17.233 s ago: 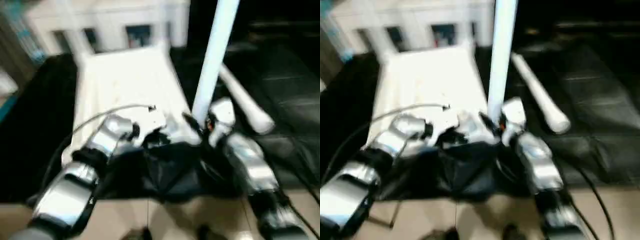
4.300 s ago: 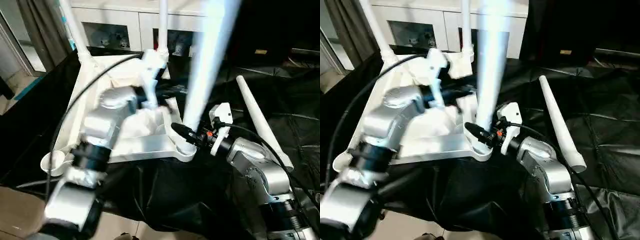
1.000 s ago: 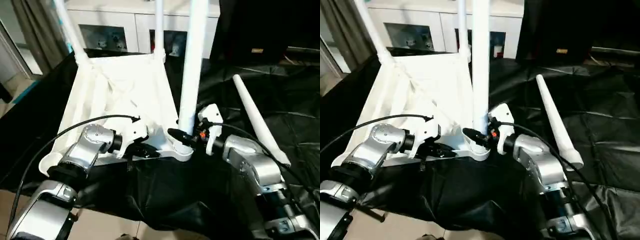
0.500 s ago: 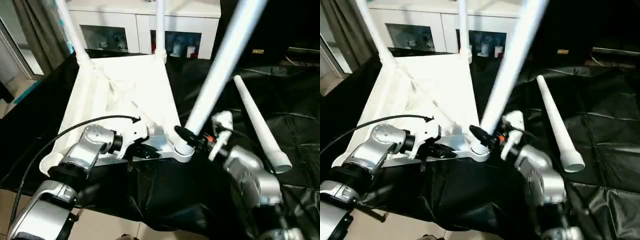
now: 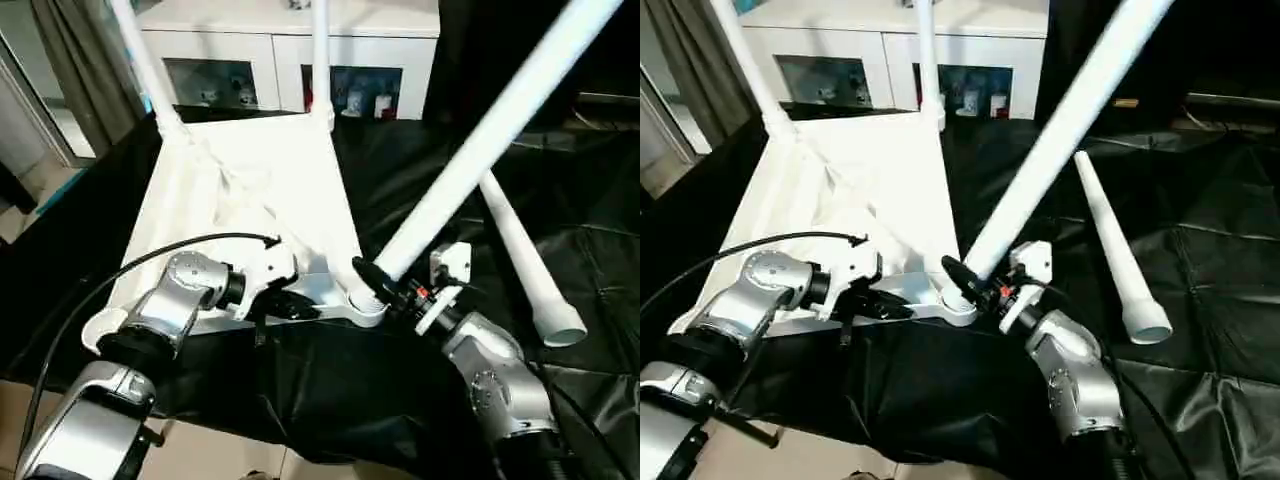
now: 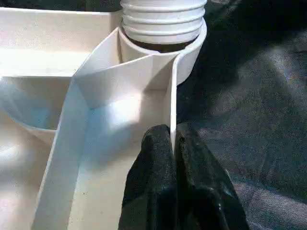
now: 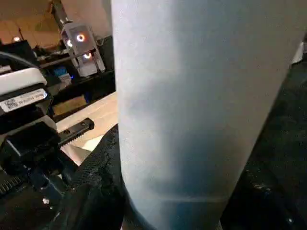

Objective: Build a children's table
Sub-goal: Insert table leg to table base

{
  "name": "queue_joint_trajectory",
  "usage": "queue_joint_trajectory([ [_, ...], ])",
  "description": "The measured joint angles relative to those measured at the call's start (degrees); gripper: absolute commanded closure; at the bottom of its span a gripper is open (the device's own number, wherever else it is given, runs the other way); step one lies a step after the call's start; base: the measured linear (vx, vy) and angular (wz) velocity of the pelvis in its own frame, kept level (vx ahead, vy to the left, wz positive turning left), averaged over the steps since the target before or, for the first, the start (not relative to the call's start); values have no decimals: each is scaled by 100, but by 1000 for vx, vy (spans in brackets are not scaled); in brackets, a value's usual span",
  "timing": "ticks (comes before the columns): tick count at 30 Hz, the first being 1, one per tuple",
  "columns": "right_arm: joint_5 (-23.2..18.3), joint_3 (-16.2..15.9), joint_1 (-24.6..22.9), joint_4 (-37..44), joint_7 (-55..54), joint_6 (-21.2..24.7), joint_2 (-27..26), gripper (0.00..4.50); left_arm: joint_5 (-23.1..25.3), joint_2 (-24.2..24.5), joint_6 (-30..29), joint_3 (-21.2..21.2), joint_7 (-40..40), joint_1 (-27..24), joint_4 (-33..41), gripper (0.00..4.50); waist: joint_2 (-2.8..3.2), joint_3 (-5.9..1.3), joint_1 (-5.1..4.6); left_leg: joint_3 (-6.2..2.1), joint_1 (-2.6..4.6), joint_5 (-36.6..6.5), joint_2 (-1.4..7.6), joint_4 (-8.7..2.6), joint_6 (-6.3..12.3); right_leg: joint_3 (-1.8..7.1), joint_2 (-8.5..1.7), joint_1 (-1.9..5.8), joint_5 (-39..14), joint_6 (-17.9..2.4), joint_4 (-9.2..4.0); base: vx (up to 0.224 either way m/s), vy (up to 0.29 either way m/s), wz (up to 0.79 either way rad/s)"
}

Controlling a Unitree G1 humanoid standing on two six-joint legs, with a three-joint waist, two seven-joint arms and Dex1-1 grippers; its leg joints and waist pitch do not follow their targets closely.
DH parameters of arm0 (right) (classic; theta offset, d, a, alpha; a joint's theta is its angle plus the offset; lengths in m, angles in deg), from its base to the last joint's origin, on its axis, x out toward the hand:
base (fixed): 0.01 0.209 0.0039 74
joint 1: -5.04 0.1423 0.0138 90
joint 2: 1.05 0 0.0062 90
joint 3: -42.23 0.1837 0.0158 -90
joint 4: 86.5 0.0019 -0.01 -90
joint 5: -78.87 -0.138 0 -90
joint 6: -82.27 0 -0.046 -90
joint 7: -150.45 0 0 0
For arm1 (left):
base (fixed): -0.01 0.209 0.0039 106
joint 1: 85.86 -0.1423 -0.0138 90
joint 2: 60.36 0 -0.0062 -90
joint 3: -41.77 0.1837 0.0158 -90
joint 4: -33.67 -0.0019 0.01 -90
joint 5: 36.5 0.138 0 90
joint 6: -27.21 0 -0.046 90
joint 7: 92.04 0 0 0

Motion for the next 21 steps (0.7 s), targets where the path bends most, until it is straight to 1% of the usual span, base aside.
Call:
queue_joint_trajectory([
  [5, 318, -260, 193, -129, 47, -187, 174, 258, 22, 3, 5, -6, 18, 8, -38, 450, -7, 0, -32, 0, 9, 0, 0, 0, 0, 2, 0, 9, 0, 0, -1, 0, 0, 0],
  [8, 458, -368, 428, -370, 219, -241, 256, 258, 54, 19, -3, -12, 51, 8, -48, 450, -14, 0, -64, 0, 15, 0, -1, -1, 0, 5, 0, 15, 3, -5, -1, 0, 0, 0],
  [11, 473, -419, 527, -510, 369, -287, 303, 258, 55, 16, -7, -10, 75, 6, -47, 450, -38, 2, -65, 1, 27, 0, -1, -5, 0, 7, 0, 15, 3, -5, -1, 0, 0, 0],
  [17, 518, -545, 655, -640, 786, -373, 520, 258, 54, 14, -11, -7, 38, -5, -19, 450, -62, -4, -54, 2, 33, 0, -2, -14, 0, 8, 0, 21, 2, -4, -12, 0, 0, 0],
  [21, 561, -619, 795, -791, 1082, -447, 641, 258, 59, 20, -41, 8, 6, -13, 39, 450, -100, -6, -53, 5, 34, 0, -2, -31, 0, 7, 1, 22, 2, -4, -34, 0, 0, 0],
])
